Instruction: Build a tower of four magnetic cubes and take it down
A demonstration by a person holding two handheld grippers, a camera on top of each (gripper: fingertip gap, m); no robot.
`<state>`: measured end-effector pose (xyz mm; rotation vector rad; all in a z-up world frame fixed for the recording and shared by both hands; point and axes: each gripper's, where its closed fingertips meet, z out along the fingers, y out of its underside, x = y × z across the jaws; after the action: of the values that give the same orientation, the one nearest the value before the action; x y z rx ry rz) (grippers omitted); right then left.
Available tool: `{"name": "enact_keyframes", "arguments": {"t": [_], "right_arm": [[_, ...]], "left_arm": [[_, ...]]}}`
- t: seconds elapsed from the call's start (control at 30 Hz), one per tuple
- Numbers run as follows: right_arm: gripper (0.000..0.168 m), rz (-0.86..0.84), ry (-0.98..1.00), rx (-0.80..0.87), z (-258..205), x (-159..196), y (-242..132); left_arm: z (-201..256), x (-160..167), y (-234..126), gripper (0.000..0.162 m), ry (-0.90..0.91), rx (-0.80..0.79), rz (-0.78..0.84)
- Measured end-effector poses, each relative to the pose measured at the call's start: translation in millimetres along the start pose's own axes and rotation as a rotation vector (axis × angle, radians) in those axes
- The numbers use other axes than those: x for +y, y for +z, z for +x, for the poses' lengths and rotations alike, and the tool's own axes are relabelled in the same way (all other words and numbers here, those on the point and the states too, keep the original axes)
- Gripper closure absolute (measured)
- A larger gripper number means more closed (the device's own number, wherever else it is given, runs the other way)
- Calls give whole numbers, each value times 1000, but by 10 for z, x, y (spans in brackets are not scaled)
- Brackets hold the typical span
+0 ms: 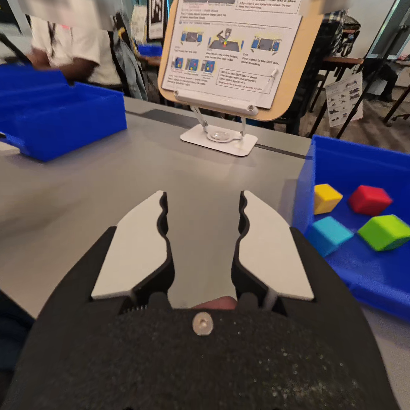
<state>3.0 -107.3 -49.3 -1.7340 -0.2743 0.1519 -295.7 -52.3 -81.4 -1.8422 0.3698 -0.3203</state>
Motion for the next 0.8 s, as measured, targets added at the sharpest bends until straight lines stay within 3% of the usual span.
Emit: {"name": "enact_keyframes", "arguments": {"t": [0.3, 0.6, 0.7, 0.8], "right_arm": [[106, -28, 50, 9, -191, 483, -250], [102, -67, 54, 17, -62, 575, -262], [101, -82, 45, 91, 262, 569, -337], [101, -87, 66, 239, 919, 497, -519]], "left_arm": [[149, 108, -190, 96, -4, 39, 35], [492, 346, -37, 95, 58, 111, -43], [683, 403, 32, 95, 51, 162, -73], [1146, 300, 219, 93, 36, 252, -92]]}}
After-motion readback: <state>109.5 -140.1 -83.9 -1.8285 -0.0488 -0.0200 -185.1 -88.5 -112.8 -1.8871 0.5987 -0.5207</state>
